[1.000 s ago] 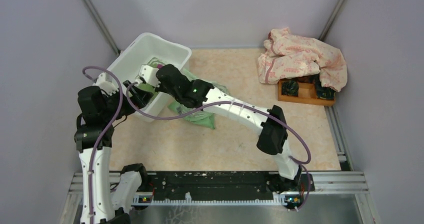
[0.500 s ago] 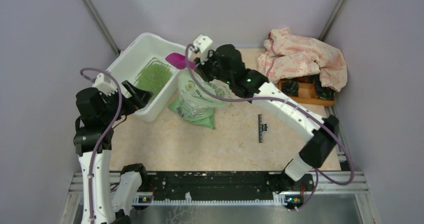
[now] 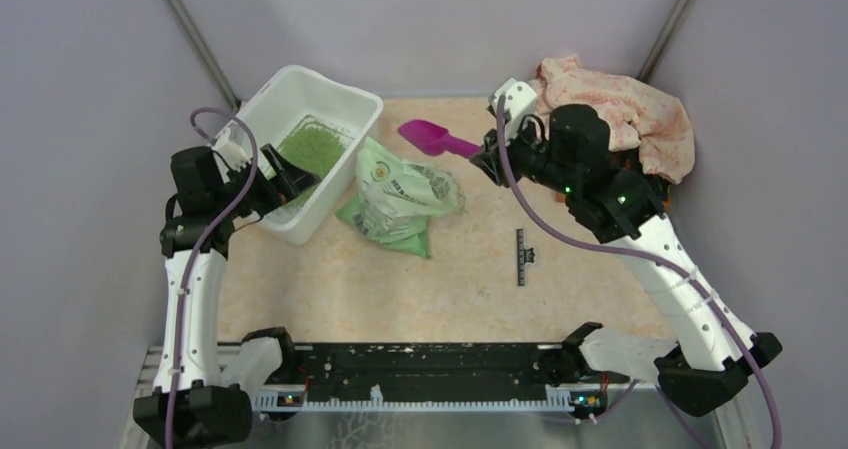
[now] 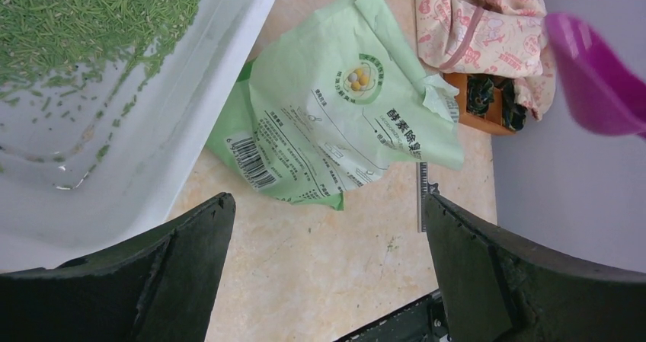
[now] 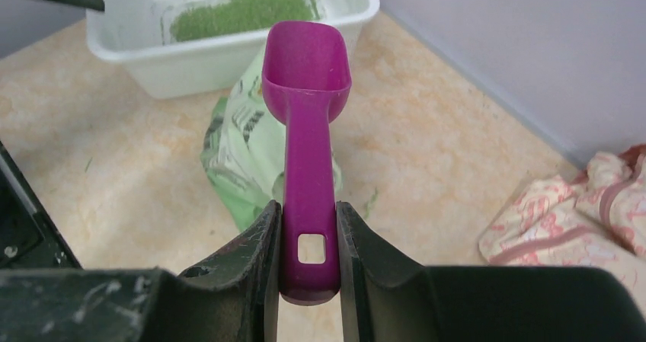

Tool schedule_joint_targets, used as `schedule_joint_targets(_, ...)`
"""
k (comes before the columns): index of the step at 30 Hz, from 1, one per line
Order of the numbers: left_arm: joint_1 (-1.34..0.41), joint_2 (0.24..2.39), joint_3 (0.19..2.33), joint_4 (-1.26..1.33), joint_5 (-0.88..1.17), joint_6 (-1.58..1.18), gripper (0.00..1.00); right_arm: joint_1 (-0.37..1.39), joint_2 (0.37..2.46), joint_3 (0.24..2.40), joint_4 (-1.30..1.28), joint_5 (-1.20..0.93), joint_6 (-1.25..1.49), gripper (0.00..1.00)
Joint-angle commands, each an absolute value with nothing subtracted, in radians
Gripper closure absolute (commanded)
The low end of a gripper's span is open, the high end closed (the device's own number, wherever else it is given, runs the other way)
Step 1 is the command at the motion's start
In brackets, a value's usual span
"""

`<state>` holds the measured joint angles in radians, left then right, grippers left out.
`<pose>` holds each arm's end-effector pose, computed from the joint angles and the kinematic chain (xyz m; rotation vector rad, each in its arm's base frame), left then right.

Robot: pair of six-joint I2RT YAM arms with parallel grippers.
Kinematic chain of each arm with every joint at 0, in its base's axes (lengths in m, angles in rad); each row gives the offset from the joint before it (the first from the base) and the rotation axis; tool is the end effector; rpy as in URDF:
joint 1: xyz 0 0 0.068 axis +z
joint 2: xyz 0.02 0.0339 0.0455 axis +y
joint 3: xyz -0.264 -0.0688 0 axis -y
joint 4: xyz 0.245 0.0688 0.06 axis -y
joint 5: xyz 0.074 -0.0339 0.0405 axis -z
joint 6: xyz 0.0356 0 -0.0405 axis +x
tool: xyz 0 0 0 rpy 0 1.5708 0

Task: Fill the litter box with clean litter
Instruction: 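Scoop the cat litter from the cat litter bag.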

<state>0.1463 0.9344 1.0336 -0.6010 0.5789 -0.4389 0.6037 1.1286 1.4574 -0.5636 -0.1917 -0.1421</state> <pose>0.1927 0.0087 0.3599 -0.2443 2.0588 -0.7778 0.1818 0.1336 0.4627 -0.7935 1.6485 0.5000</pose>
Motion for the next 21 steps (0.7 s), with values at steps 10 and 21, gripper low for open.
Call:
schedule_joint_targets(10, -0.029, 0.983, 1.085, -0.512, 0.546, -0.433, 0.01, 0.602, 1.081, 1.460, -0.907, -0.050, -0.164, 1.00)
schedule_joint_targets(21, -0.106, 0.986, 1.058, -0.491, 0.503, -0.439, 0.01, 0.603, 1.174, 1.477, -0.907, -0.112, -0.185, 1.00)
